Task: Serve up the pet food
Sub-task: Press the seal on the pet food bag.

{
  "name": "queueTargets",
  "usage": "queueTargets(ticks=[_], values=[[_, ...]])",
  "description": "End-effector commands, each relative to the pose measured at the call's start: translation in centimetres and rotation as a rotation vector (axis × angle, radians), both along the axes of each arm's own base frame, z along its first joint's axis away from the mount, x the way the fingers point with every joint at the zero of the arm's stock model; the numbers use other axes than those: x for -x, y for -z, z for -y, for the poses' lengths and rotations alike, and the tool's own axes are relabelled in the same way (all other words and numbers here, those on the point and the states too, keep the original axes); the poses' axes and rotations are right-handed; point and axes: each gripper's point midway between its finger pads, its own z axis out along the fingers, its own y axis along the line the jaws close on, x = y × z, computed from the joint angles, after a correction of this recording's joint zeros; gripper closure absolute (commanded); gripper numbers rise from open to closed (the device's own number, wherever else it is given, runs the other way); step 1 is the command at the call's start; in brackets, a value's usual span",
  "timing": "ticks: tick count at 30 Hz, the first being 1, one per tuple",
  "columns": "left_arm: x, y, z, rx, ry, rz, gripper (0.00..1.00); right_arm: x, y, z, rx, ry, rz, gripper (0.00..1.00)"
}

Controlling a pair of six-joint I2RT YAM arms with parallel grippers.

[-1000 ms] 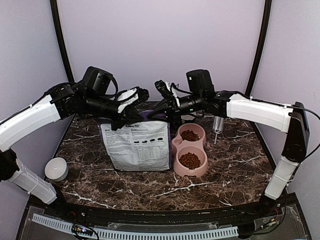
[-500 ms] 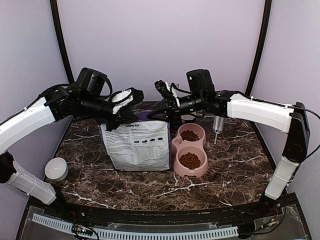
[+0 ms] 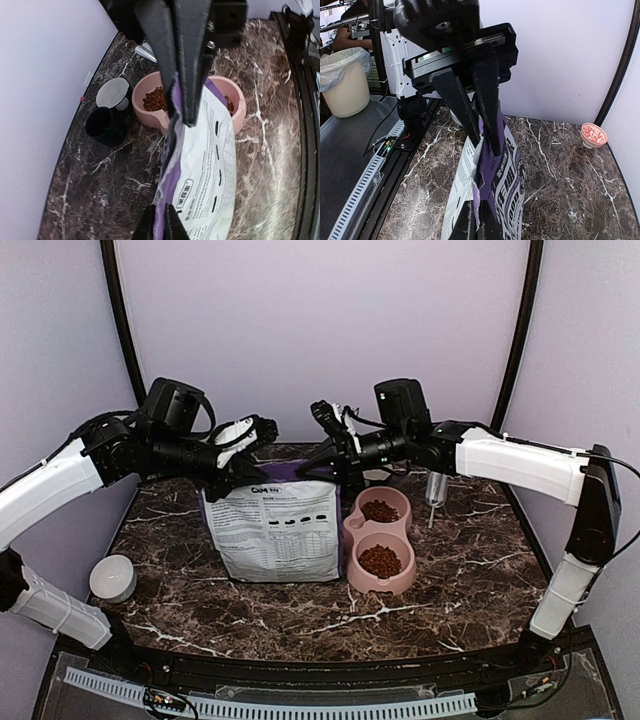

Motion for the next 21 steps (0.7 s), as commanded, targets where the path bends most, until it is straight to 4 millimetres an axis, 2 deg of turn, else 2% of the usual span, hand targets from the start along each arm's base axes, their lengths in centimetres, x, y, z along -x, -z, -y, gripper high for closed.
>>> queueTargets(ticks=[1, 9, 13, 16, 21], values=[[-1.2, 0.2, -3.8, -0.06, -0.129, 0.043, 1.0, 0.4, -1.4, 1.3, -0.018, 0.0, 0.01, 1.0], [-1.3, -0.6, -4.7, -0.045, -0.152, 0.06, 1.0, 0.4, -1.4, 1.4, -0.019, 0.004, 0.009, 1.0], [-1.4, -0.5, -5.3, -0.058, -0.172, 0.066, 0.93, 0.3, -1.5, 1.5, -0.022, 0.007, 0.012, 1.0], [-1.6, -0.3, -5.9, -0.063, -0.191, 0.079, 0.99, 0.3, -1.5, 1.5, -0.021, 0.006, 0.01, 1.0], [-1.4, -0.8, -6.5, -0.049, -0.199, 0.097, 1.0, 0.3, -1.6, 1.6, -0.023, 0.007, 0.013, 1.0]])
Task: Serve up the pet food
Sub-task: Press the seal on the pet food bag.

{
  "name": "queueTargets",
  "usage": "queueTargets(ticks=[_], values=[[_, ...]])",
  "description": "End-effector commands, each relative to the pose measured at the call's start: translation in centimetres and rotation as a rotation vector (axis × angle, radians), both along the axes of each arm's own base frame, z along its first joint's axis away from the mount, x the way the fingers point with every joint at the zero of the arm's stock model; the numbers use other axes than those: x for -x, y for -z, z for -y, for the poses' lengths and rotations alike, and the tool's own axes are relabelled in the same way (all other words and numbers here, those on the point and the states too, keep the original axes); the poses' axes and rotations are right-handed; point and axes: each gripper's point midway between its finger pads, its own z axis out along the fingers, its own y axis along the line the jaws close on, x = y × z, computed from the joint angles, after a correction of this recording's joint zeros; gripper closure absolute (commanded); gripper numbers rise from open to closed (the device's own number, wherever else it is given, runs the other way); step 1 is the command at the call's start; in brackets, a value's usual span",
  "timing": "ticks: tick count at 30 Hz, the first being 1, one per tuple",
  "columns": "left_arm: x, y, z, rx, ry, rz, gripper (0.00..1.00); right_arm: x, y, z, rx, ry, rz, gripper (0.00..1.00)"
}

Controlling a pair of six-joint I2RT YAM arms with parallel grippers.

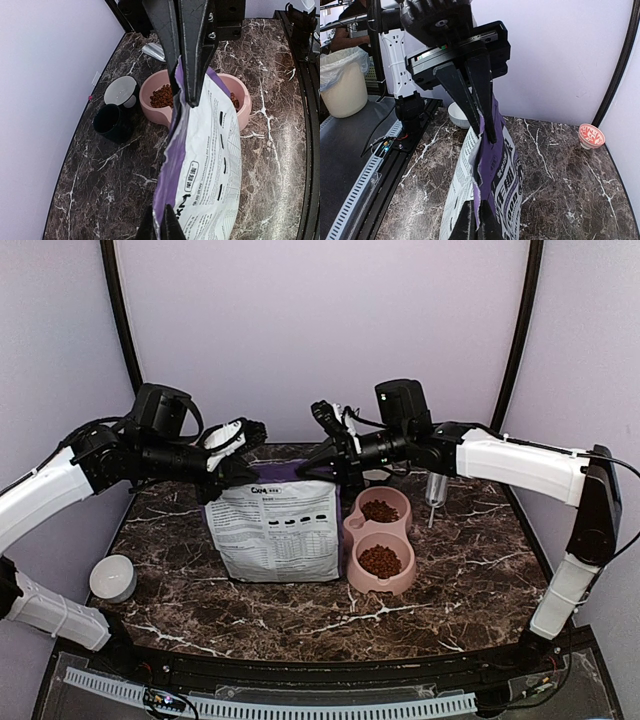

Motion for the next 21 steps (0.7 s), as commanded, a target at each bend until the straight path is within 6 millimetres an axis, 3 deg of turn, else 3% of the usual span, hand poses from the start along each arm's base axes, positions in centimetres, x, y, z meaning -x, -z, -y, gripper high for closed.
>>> queueTargets(ticks=[1, 5, 9, 14, 19, 21], values=[[-1.6, -0.7, -4.7, -0.054, -0.176, 0.06, 1.0, 0.4, -1.5, 1.5, -0.015, -0.001, 0.001, 1.0], [-1.6, -1.1, -5.1, -0.052, -0.189, 0.067, 1.0, 0.4, -1.4, 1.5, -0.014, -0.002, -0.001, 1.0], [-1.6, -0.8, -5.4, -0.061, -0.2, 0.064, 0.89, 0.3, -1.5, 1.5, -0.018, -0.002, 0.002, 1.0], [-1.4, -0.6, -5.9, -0.067, -0.216, 0.065, 0.86, 0.3, -2.1, 1.6, -0.023, -0.001, 0.006, 1.0], [-1.5, 0.0, -6.2, -0.074, -0.223, 0.04, 1.0, 0.2, -2.1, 2.0, -0.024, 0.006, 0.011, 1.0], [-1.4, 0.2, -6.2, -0.077, -0.223, 0.018, 1.0, 0.2, -2.1, 2.1, -0.028, 0.005, 0.013, 1.0]])
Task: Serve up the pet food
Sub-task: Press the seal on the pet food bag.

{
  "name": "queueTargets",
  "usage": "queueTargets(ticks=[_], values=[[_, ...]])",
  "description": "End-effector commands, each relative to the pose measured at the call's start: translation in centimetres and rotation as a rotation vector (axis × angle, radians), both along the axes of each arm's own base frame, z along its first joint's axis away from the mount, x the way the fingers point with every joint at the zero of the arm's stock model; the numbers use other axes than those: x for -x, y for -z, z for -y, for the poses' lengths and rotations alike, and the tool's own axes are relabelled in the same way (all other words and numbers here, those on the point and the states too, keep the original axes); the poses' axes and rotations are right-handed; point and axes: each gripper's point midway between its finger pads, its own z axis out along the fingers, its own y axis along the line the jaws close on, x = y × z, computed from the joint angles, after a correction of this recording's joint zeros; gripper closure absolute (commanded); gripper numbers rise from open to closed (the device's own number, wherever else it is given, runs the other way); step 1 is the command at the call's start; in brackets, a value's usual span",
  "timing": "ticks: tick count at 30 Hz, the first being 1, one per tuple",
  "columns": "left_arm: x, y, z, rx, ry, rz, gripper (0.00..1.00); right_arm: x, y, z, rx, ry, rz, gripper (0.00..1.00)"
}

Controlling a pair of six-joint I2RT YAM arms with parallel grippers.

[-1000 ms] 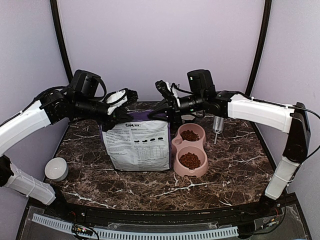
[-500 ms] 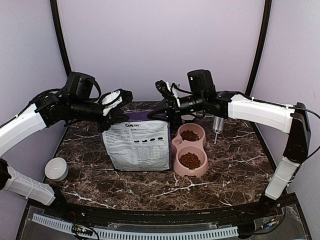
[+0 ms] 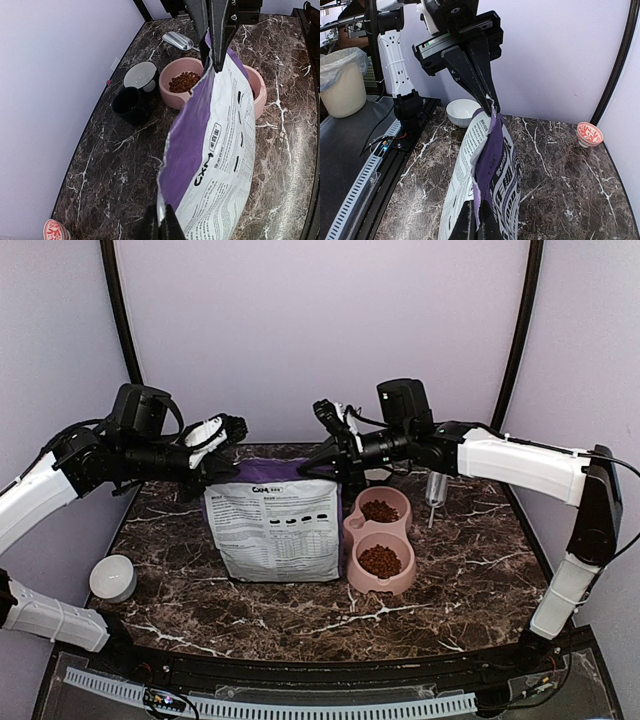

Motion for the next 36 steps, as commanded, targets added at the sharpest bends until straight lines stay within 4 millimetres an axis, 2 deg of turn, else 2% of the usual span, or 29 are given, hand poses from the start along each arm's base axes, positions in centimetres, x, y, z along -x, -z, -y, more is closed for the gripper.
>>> queueTargets(ticks=[1, 6, 10, 12, 14, 15, 21, 24, 26, 27, 30, 36], values=[[-0.9, 1.0, -3.0, -0.057, -0.126, -0.027, 1.0, 0.5, -2.1, 1.9, -0.032, -0.002, 0.015, 1.0], [-0.4, 1.6, -3.3, -0.045, -0.135, -0.064, 1.0, 0.7, -2.2, 2.1, -0.036, -0.003, 0.014, 1.0], [-0.2, 1.7, -3.6, -0.045, -0.147, -0.067, 0.91, 1.3, -2.4, 2.3, -0.051, -0.013, -0.001, 1.0], [0.0, 1.7, -3.8, -0.043, -0.152, -0.059, 0.91, 1.7, -2.3, 2.4, -0.058, -0.015, -0.008, 1.0], [0.1, 1.4, -4.2, -0.041, -0.16, -0.044, 0.99, 1.8, -1.6, 2.3, -0.053, -0.014, -0.022, 1.0], [0.2, 1.2, -4.3, -0.039, -0.164, -0.035, 1.0, 1.8, -1.3, 2.3, -0.051, -0.013, -0.028, 1.0], [0.0, 1.4, -4.8, -0.061, -0.183, -0.034, 1.0, 1.8, -0.6, 2.4, -0.042, -0.01, -0.03, 1.0], [-0.2, 1.6, -5.0, -0.081, -0.199, -0.042, 0.84, 1.9, -0.7, 2.4, -0.039, -0.014, -0.022, 1.0], [-0.2, 1.6, -5.1, -0.089, -0.208, -0.049, 0.78, 1.9, -0.6, 2.5, -0.036, -0.016, -0.018, 1.0], [-0.3, 1.5, -5.2, -0.092, -0.212, -0.049, 0.79, 1.9, -0.6, 2.5, -0.036, -0.017, -0.016, 1.0], [-0.2, 1.8, -5.5, -0.105, -0.222, -0.053, 1.0, 1.9, -0.4, 2.6, -0.034, -0.018, -0.016, 1.0], [0.0, 1.7, -5.9, -0.114, -0.231, -0.053, 1.0, 1.8, 0.0, 2.6, -0.031, -0.018, -0.019, 1.0]])
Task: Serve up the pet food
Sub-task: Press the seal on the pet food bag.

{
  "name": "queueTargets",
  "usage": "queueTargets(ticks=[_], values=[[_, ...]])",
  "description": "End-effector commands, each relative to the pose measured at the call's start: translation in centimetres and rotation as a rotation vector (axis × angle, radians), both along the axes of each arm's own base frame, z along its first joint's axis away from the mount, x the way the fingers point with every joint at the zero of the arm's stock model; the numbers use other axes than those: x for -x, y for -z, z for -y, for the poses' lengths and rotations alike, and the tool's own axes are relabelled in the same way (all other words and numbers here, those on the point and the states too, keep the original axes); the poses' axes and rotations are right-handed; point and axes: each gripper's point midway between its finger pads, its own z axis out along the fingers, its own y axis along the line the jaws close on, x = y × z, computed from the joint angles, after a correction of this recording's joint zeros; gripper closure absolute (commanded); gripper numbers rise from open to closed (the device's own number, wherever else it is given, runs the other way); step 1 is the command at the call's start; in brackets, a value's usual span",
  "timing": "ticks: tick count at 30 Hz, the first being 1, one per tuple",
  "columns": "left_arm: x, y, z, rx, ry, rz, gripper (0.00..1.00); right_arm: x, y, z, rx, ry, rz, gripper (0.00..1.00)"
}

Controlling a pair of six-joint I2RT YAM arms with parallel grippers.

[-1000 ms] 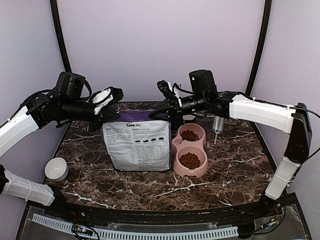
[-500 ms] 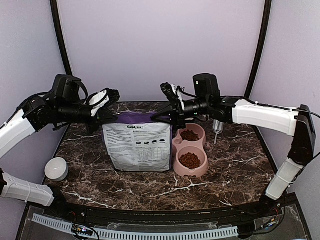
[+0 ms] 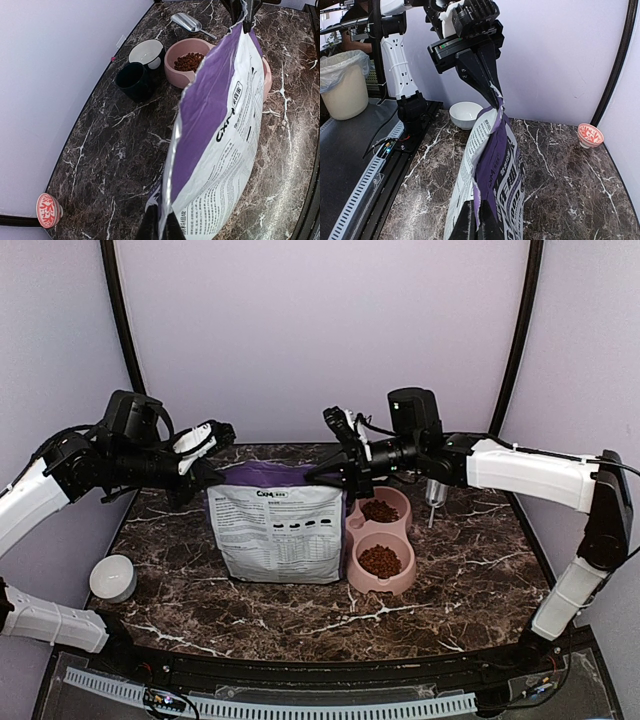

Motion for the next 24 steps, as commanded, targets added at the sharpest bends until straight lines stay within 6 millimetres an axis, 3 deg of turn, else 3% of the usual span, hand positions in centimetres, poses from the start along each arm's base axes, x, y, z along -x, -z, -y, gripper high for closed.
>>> queueTargets(ticks=[1, 7, 12, 20, 24], values=[[-0.62, 0.33, -3.34, -0.093, -0.132, 0.006, 1.0, 0.9, -1.04, 1.71, -0.011, -0.023, -0.006, 1.0], [-0.64, 0.12, -3.65, -0.102, -0.144, 0.011, 0.83, 1.24, -2.01, 2.07, -0.03, -0.024, 0.013, 1.0], [-0.63, 0.01, -3.77, -0.104, -0.148, 0.014, 1.0, 1.29, -1.96, 2.17, -0.031, -0.022, 0.014, 1.0], [-0.46, -0.39, -4.09, -0.107, -0.153, 0.025, 0.99, 1.26, -1.88, 2.16, -0.033, -0.021, 0.016, 1.0], [-0.44, -0.35, -4.17, -0.114, -0.153, 0.025, 0.87, 1.09, -1.92, 2.14, -0.034, -0.019, 0.015, 1.0]])
